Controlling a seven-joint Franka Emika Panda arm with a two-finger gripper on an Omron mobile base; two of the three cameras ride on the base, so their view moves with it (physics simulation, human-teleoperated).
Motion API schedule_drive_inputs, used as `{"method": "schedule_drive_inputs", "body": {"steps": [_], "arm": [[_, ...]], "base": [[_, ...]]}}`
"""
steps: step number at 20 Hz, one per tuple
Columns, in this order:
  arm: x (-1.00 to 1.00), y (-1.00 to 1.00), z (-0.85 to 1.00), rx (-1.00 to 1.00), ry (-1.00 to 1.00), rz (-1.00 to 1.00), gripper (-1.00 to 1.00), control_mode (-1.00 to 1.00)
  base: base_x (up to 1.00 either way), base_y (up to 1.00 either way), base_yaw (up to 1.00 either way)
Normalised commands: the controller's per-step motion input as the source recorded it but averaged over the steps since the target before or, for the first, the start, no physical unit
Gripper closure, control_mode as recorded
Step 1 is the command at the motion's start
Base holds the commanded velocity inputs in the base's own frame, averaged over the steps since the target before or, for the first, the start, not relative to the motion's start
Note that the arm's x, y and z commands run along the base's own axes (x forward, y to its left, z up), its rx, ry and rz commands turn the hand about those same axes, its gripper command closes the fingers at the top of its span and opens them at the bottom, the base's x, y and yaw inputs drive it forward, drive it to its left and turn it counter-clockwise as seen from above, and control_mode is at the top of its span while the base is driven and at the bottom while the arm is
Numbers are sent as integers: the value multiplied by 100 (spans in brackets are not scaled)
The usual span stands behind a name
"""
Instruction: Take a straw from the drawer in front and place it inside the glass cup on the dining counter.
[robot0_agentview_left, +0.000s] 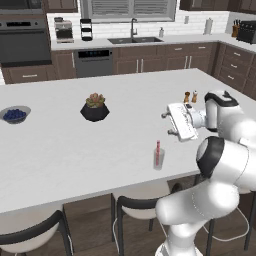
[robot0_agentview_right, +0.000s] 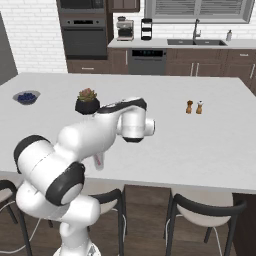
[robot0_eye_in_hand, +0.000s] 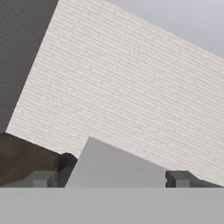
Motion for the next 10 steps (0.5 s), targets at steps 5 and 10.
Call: {"method": "schedule_drive_inputs", "body": {"steps": [5, 10], "arm": [[-53, 35, 94, -23, -21, 0, -100, -100], [-64, 60, 51, -44, -21, 0, -100, -100]], "base": [[0, 0, 0], [0, 0, 0]]}}
